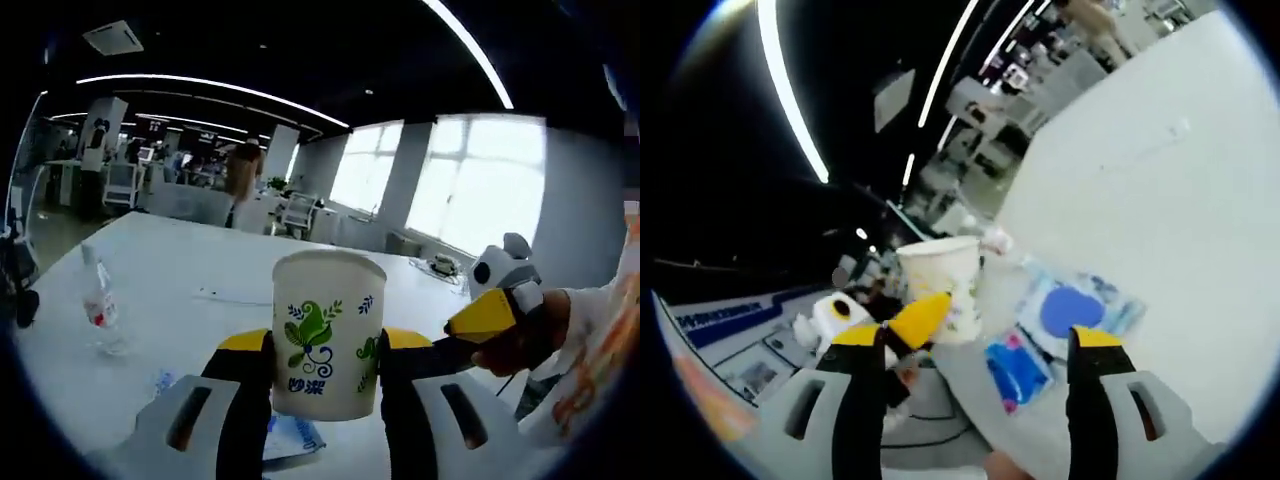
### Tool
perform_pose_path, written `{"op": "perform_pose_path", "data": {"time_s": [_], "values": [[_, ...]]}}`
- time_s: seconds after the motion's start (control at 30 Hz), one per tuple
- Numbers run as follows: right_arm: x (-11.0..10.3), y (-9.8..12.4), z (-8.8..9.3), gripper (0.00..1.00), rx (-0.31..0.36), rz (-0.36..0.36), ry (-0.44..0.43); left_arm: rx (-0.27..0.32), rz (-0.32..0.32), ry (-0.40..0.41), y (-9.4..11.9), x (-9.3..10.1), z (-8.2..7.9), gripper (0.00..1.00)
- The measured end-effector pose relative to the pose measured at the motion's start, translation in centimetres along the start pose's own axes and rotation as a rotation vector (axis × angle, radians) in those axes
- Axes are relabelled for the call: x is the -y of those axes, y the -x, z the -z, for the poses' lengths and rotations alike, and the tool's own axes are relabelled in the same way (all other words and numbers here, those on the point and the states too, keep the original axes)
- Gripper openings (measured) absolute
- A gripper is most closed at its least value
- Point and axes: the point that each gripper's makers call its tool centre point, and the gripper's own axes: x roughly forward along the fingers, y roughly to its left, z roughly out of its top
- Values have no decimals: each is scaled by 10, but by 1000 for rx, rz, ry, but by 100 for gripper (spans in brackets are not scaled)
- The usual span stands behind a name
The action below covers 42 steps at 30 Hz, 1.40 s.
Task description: Arrange the tabletop items into an orderly group along one side of the table until the central work area is clear of visible clutter.
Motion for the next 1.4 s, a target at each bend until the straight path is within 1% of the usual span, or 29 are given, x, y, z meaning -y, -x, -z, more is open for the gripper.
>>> {"op": "perform_pose_path", "data": {"time_s": [0.07,0.1,0.2,0.3,0.4,0.47,0.53,0.57,0.6,0.63,0.67,0.7,0.73,0.77,0.83,0.9,0.97,1.1,1.2,1.27,1.3,1.33,1.37,1.4], "values": [[-1,-2,1,74,-5,-4,5,-2,29,-31,-2,11,-1,41],[-3,-2,2,76,-4,-14,-10,-2,34,-39,-3,15,-2,41],[-4,-2,3,79,16,-29,-52,16,47,-24,-2,18,-4,41],[-6,-3,8,76,18,-38,-65,13,71,-21,0,21,2,41],[-10,-5,10,74,15,-45,-65,2,100,-46,2,30,6,41],[-11,-8,13,73,4,-45,-63,-3,102,-57,1,33,8,42],[-10,-11,18,73,-18,-41,-72,-38,120,-102,-2,38,16,42],[-8,-12,21,70,-28,-36,-77,-52,134,-130,-5,42,19,41],[-10,-11,23,68,-36,-49,-88,-70,115,-135,-4,42,23,42],[-11,-10,23,64,-39,-59,-109,-62,132,-156,-6,46,22,41],[-13,-10,23,58,-31,-67,-117,-68,151,-162,-7,50,23,42],[-15,-9,21,55,-26,-72,-118,-76,163,-186,-8,54,24,42],[-11,-9,21,55,-22,-53,-109,-60,158,-236,-8,54,21,42],[-9,-8,19,53,-16,-49,-110,-72,171,-233,-8,58,23,42],[-6,-5,19,51,-15,-35,-117,-73,178,-248,-10,59,24,42],[-2,-2,17,46,-3,-25,-128,-76,181,-252,-11,59,25,42],[0,0,17,44,-1,-15,-128,-89,187,-262,-11,60,28,43],[4,2,14,42,3,17,-78,-99,194,-250,-8,58,30,44],[12,5,10,42,3,61,0,-105,201,-246,-3,55,29,44],[18,8,7,41,-3,100,105,-109,185,-228,1,48,27,46],[19,10,6,41,-8,115,142,-100,165,-207,4,41,23,46],[21,11,4,41,-2,129,183,-96,158,-204,6,38,20,48],[20,12,1,41,5,132,231,-106,139,-188,8,33,20,50],[20,13,-1,41,5,137,263,-103,135,-203,11,31,16,51]]}}
